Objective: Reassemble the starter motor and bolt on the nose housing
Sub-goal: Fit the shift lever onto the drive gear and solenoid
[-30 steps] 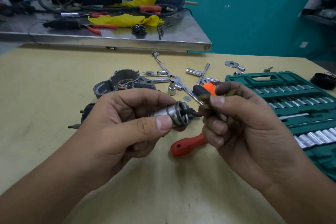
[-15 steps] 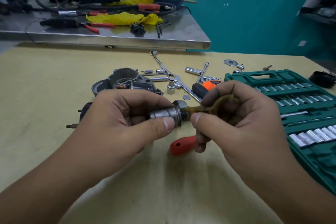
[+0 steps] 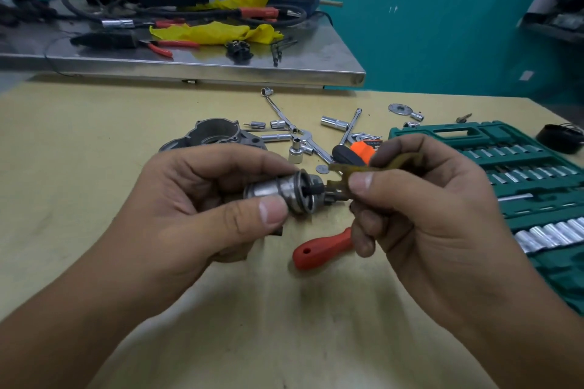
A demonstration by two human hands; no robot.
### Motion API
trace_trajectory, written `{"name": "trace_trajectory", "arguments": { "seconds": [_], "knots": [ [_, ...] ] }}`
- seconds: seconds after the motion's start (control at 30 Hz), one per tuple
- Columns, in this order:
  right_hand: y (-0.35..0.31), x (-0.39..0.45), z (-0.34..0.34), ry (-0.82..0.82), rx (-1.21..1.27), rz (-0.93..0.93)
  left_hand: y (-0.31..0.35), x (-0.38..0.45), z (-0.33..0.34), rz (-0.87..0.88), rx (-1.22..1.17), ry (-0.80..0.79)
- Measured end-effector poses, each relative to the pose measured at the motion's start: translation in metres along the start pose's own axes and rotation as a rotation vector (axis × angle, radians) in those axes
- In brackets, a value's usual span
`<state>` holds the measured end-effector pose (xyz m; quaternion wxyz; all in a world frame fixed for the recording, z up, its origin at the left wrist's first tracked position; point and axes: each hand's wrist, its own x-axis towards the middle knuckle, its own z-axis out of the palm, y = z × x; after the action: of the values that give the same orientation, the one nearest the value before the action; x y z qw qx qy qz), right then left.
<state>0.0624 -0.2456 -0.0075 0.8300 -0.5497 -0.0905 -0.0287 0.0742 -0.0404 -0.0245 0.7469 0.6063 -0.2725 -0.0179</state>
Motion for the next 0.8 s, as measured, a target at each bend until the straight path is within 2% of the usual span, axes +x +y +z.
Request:
{"name": "trace_trajectory", "arguments": {
  "seconds": [0.13,0.4,0.57,0.7,0.8],
  "knots": [
    [0.000,-0.003,0.003,-0.027,-0.160,-0.015,-0.002,-0.002,-0.001,-0.020,0.163,0.060],
    [-0.002,-0.007,0.005,-0.057,-0.284,-0.045,0.003,-0.001,0.008,0.041,0.317,0.071],
    [0.001,-0.008,0.004,-0.014,-0.357,-0.084,-0.001,-0.002,0.008,0.084,0.547,0.141],
    [0.006,-0.010,0.007,0.028,-0.374,-0.089,-0.006,-0.003,0.011,0.093,0.544,0.157],
    [0.008,-0.006,0.004,0.027,-0.234,-0.027,-0.007,-0.003,0.012,0.057,0.372,0.097]
  ]
}}
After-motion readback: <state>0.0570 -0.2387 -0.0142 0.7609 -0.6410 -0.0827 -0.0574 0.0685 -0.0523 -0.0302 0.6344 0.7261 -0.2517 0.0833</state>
